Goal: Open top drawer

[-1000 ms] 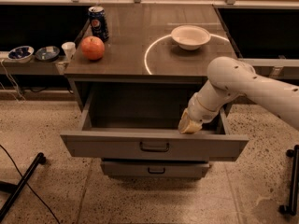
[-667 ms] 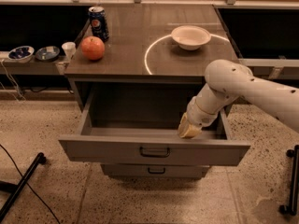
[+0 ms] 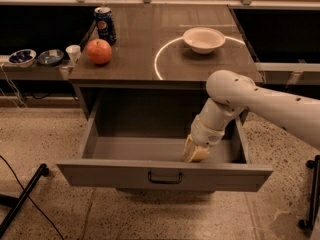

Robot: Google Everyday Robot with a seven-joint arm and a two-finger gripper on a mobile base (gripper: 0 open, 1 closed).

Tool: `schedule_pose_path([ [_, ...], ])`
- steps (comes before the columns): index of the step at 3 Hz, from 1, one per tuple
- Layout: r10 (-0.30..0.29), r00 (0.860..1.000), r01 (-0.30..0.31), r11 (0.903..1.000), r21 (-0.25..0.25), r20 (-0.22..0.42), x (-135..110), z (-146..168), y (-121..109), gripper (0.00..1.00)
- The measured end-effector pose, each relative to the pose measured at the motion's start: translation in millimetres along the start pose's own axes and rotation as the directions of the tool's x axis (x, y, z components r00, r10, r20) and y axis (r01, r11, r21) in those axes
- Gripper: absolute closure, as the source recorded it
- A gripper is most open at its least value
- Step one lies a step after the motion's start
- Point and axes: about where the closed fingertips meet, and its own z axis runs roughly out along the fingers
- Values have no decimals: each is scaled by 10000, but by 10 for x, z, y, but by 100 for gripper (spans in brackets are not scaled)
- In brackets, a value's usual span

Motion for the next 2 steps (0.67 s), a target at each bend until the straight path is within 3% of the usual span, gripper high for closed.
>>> schedule_pose_path([
  [2, 54, 9984, -16, 9977, -680, 558, -146, 47, -13, 100],
])
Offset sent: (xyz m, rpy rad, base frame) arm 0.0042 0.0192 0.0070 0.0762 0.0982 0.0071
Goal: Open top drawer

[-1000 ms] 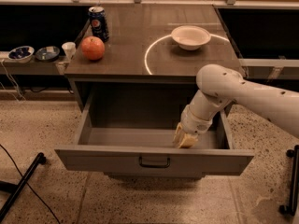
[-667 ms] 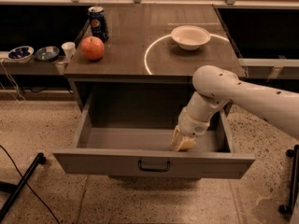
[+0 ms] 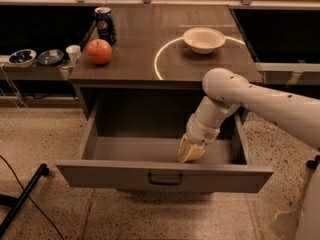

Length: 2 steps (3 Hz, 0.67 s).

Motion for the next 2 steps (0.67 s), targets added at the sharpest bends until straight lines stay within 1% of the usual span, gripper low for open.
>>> schedule_pose_path([
  [1, 60, 9994, -62, 10000, 44, 335, -19, -62, -37, 100],
  [2, 153, 9971, -212, 9967, 786, 749, 19, -323, -77, 100],
])
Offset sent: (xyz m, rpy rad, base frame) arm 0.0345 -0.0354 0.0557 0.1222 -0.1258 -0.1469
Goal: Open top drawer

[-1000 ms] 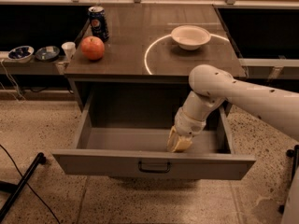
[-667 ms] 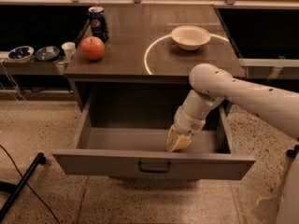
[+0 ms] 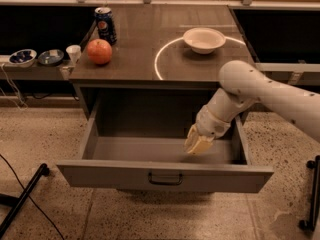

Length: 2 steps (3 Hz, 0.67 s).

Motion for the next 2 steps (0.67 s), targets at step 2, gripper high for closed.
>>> schedule_pose_path([
  [2, -393, 9977, 232, 9641, 2646, 555, 73, -798, 143, 100],
])
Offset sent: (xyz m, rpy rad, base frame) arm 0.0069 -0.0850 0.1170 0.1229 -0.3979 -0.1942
